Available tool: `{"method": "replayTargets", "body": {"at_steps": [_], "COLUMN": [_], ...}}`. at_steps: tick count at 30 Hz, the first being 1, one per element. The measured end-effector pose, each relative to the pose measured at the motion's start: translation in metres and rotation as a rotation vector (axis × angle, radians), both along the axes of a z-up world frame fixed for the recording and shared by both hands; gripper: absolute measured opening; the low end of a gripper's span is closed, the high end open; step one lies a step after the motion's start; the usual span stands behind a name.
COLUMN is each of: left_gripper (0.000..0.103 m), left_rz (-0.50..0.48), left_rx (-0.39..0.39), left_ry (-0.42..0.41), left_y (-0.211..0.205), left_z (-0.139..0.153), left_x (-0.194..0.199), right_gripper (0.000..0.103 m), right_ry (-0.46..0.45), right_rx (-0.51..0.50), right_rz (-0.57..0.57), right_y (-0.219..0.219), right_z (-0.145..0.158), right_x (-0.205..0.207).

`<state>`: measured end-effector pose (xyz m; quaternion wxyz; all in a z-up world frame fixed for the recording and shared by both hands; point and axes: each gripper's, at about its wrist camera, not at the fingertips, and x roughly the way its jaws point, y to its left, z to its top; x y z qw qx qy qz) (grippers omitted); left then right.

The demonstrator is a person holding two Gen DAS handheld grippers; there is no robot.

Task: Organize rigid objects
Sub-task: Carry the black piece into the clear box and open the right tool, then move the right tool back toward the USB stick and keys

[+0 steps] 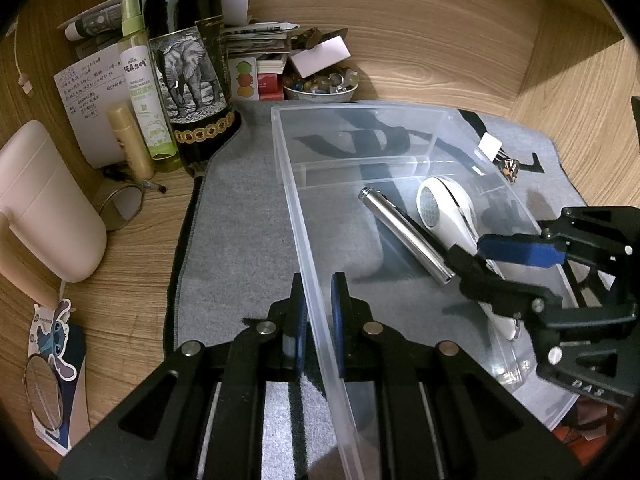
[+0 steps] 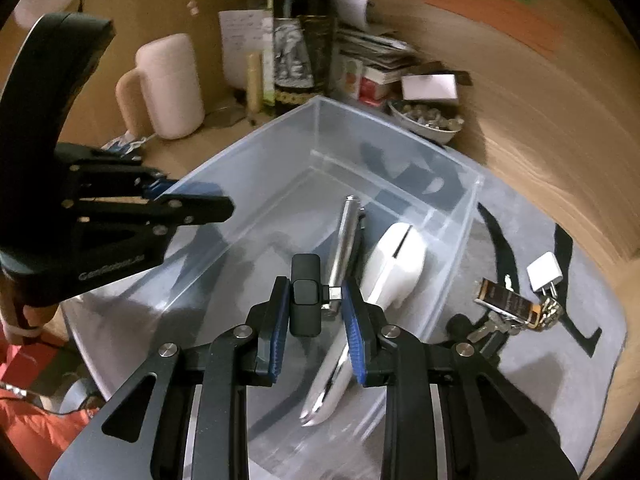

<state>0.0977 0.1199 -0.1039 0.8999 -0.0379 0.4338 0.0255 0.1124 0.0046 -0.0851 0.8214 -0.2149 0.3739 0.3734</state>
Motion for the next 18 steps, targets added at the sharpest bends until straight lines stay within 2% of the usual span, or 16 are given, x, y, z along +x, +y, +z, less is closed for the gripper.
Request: {"method": "replayTargets", "body": {"at_steps": [10, 18], "left_gripper": [0.011, 0.011], "left_rz": [-0.001, -0.001], "left_rx": [0.001, 0.001], "left_ry": [0.001, 0.001], "left_y": [0.0, 0.0], "left_z": [0.0, 0.0], "left_x": [0.0, 0.0], "right_gripper": [0.024, 0.043], "right_ry": [0.016, -0.033], "right_rx": [-0.001, 0.037], "right_rz": [-0.015, -0.049], "right_y": [0.0, -0.01], "right_z": [-0.002, 0.012], "right_x": [0.002, 0.003]}}
